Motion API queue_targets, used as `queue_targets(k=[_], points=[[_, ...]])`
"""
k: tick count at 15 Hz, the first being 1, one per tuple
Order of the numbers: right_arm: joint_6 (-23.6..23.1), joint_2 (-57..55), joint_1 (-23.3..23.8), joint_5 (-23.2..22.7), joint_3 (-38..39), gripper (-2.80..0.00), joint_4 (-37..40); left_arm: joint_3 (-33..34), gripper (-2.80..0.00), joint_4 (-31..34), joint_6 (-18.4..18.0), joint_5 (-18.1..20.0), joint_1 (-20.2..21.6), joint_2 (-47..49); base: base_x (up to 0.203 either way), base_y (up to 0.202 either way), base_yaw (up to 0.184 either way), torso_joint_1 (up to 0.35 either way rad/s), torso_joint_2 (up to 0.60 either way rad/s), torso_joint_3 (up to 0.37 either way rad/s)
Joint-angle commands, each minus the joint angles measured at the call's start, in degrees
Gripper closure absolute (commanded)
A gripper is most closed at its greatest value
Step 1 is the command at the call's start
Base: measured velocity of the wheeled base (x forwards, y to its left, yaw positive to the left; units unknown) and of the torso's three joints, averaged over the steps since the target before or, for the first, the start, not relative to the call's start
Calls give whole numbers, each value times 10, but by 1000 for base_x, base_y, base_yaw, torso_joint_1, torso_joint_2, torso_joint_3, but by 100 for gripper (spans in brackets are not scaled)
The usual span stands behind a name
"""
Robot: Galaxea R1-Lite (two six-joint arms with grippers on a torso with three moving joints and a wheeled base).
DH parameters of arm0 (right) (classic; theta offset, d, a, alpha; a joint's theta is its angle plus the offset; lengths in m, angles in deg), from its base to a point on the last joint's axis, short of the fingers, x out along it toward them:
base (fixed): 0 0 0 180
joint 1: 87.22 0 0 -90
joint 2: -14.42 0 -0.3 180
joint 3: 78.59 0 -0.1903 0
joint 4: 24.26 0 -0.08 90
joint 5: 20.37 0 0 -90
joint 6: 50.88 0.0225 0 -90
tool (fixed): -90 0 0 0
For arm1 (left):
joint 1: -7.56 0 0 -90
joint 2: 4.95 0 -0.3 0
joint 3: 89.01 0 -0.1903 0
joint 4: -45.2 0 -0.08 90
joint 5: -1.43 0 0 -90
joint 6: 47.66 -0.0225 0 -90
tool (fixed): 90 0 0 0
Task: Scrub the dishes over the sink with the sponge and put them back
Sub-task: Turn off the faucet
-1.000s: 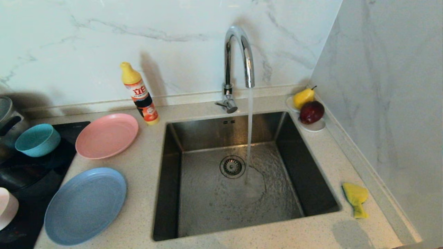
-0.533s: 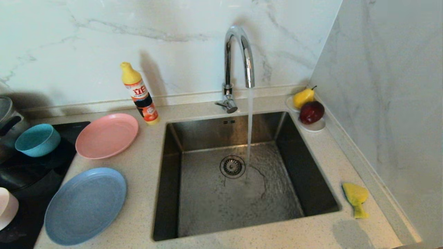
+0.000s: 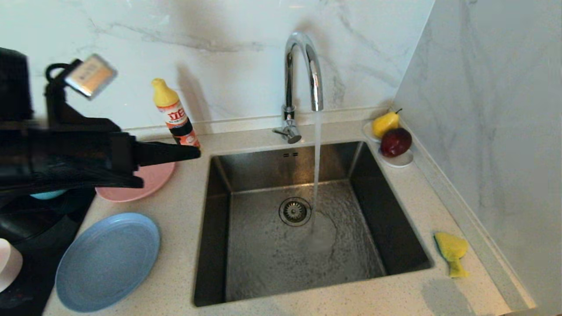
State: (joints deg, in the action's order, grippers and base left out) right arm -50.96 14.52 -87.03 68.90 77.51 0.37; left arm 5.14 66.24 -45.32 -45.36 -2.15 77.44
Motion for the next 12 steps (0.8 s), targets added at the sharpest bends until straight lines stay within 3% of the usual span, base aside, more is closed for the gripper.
queue_targets(k=[1,2,6,8,12], points=[[0,-1,0,0,0,0,0,-9,0,-42,10,4,-24,134,0,0,0,0,0,0],[0,-1,0,-1,0,0,0,-12,0,-67,26,3,-29,162,0,0,0,0,0,0],[0,-1,0,0,0,0,0,-40,0,-212,159,-37,-54,252,0,0,0,0,0,0],[0,-1,0,0,0,0,0,-48,0,-249,172,-81,-72,283,0,0,0,0,0,0],[0,-1,0,0,0,0,1,-59,0,-260,217,-86,-84,300,0,0,0,0,0,0]])
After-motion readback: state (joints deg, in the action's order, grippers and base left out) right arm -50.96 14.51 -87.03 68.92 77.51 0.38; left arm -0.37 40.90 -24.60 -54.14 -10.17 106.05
